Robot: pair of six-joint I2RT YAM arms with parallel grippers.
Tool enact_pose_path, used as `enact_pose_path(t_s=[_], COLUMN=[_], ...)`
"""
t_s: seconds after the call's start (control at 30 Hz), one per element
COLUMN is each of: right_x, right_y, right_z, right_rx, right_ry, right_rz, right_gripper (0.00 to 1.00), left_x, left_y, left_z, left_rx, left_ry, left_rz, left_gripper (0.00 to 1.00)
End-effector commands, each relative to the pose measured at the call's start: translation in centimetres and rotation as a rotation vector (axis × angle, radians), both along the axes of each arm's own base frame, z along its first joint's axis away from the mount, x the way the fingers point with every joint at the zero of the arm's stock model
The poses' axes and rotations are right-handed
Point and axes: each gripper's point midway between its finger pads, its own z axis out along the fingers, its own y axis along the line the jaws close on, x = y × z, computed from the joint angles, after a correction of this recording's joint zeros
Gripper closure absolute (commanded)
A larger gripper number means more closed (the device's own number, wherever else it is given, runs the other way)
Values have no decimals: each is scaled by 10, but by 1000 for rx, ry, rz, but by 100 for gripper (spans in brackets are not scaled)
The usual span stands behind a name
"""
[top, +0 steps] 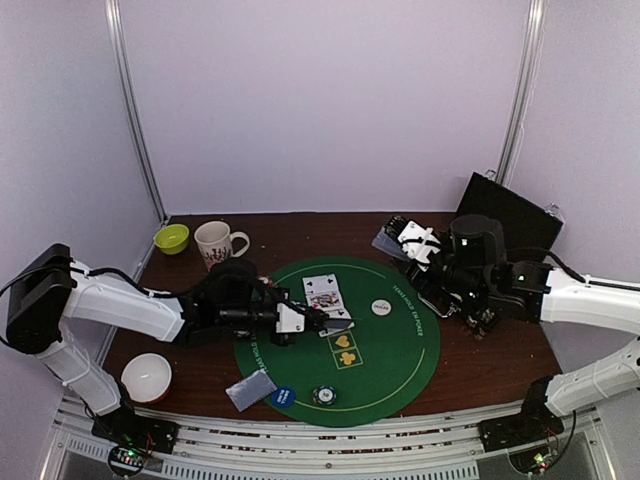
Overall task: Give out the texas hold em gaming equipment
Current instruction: Distribute the poker card in the community card area.
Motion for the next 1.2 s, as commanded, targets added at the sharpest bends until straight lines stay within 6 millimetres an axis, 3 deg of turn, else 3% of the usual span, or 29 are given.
enact_pose_path(t_s=[0.0, 0.1, 0.23, 0.37, 0.43, 0.7, 0.8, 0.87, 1.17], right_x=[-1, 0, 0, -1, -1, -4, -4, -4, -4], right_y=[-5, -3, -1, 0, 0, -1, -3, -3, -5], right_z=[1, 1, 1, 0, 1, 0, 1, 2, 2], right_rx=[19, 24, 30, 30, 31, 29, 30, 31, 23], right_ry=[-3, 1, 4, 8, 11, 25, 22, 20, 16], right_rz=[-11, -8, -4, 4, 5, 7, 1, 0, -6], right_gripper=[53, 53, 53, 53, 53, 53, 53, 53, 53], left_x=[11, 10, 6, 6, 13, 40, 40, 33, 46], left_y=[-7, -13, -16, -11, -16, -17, -15, -16, -8], left_z=[42, 42, 34, 15, -6, -54, -86, -92, -114], left_rx=[-141, -179, -276, -379, -363, -330, -239, -225, -179], left_ry=[15, 198, 570, 776, 857, 1039, 1158, 1189, 1202], left_rz=[51, 76, 141, 201, 253, 498, 597, 584, 732], left_gripper=[100, 100, 100, 100, 100, 100, 100, 100, 100])
